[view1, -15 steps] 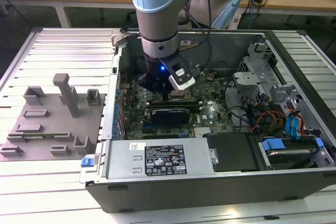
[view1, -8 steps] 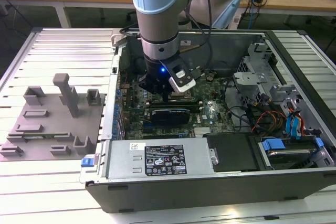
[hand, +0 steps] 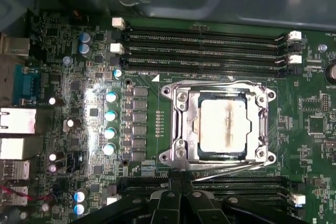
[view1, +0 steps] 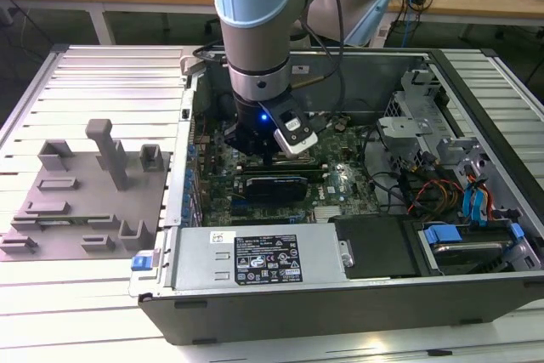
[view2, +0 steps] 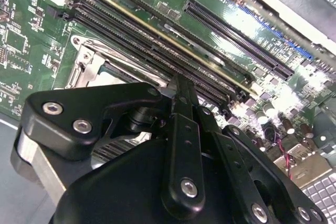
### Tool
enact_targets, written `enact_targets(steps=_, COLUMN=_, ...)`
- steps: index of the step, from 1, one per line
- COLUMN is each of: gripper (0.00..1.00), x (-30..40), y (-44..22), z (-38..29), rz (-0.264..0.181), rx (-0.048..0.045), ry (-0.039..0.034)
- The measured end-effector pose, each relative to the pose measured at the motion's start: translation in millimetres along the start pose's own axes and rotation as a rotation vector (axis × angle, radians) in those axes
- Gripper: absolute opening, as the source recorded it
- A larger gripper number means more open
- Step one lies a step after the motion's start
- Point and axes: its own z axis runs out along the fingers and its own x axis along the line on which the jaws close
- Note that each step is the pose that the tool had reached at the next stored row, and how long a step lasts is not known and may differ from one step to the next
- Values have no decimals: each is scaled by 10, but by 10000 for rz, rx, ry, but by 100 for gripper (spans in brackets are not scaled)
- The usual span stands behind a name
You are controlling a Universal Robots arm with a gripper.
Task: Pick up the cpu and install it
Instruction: 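Install the second cpu locking lever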
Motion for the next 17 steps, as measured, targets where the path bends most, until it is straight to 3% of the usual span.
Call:
enact_targets(steps=3, gripper=11, x=4, y=-21, z=3, rz=24, rx=-240, ry=-21)
enact_targets(steps=10, gripper=11, x=40, y=-71, z=17, rz=95, rx=-961, ry=-105)
enact_targets(steps=13, gripper=11, x=51, y=-81, z=22, rz=115, rx=-1156, ry=-123)
enact_targets(steps=17, gripper=11, x=60, y=-87, z=28, rz=132, rx=-1322, ry=-134)
